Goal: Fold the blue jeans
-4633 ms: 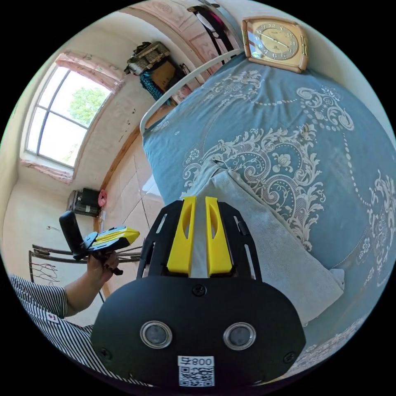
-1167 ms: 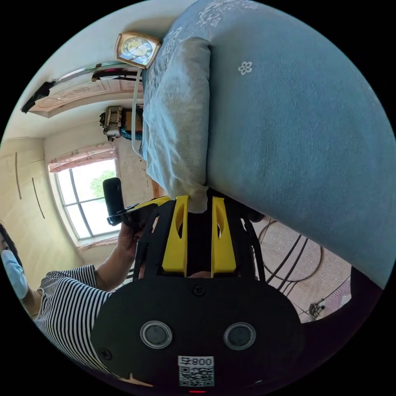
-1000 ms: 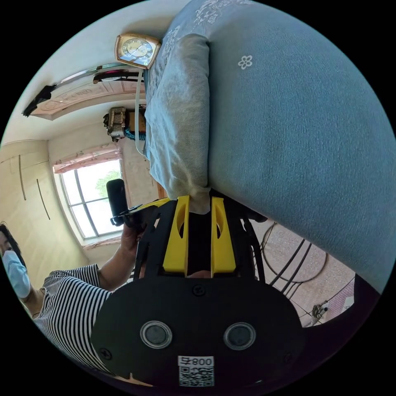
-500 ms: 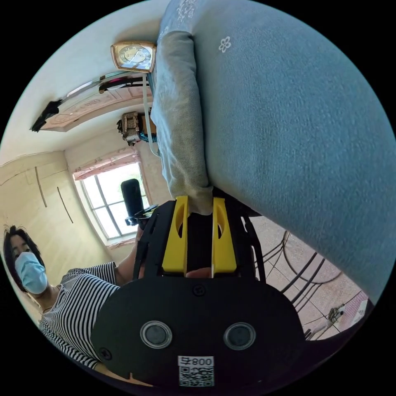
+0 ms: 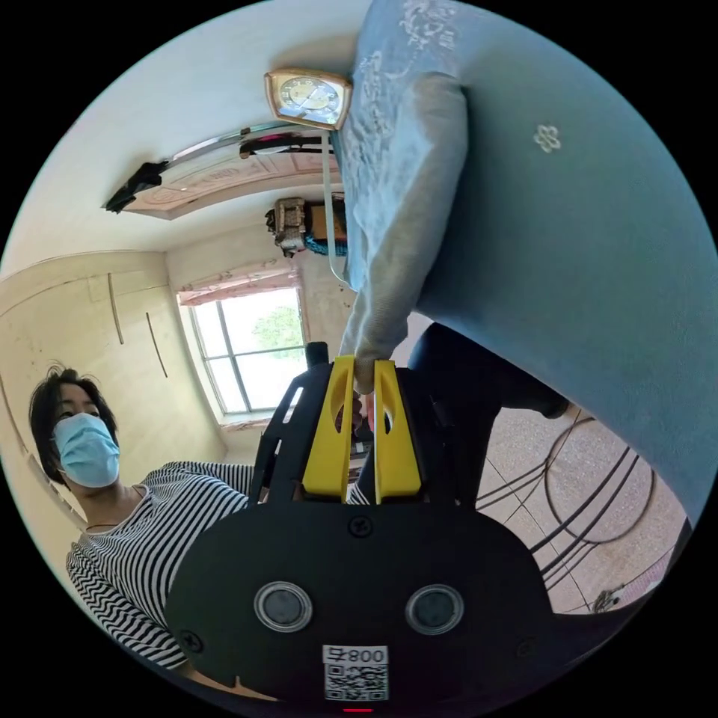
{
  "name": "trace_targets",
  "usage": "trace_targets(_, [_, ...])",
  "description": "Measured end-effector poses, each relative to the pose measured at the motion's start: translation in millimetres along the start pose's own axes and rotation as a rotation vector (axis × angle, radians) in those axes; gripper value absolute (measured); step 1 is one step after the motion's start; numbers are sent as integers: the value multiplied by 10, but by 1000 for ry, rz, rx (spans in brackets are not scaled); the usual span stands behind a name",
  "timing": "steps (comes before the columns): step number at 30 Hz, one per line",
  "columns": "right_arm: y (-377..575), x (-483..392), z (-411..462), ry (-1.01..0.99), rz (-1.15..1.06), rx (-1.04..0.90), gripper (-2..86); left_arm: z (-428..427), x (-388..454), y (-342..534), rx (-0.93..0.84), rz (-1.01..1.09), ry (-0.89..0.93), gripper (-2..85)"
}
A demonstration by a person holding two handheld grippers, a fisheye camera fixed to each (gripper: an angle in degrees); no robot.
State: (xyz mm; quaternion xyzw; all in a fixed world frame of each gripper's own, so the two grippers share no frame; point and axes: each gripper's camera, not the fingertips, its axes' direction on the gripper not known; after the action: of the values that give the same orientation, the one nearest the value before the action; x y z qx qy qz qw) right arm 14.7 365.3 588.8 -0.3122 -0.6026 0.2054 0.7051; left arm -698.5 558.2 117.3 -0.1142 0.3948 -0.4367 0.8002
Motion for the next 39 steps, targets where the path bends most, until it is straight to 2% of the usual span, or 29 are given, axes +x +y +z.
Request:
trace_targets(5, [-71, -340, -47, -13, -55, 1, 28, -475, -695, 105, 323, -226, 264, 111])
trace_targets(8, [-98, -511, -79, -12, -73, 0, 27, -526, -935, 126, 437, -296, 358, 128])
trace_targets(11, [-103, -633, -115, 3, -81, -2, 26, -538, -960, 39, 490, -277, 379, 140])
trace_targets(19, [14, -772, -294, -15, -61, 17, 25, -429, -867, -353, 498, -280, 332, 145])
trace_targets(27, [197, -921, -621, -2, -66, 13, 23, -110, -497, -592, 450, -280, 233, 89])
trace_targets(39, [771, -1224, -1545, -41, -111, 59, 25, 709, 985, -983, 392, -36, 80, 76])
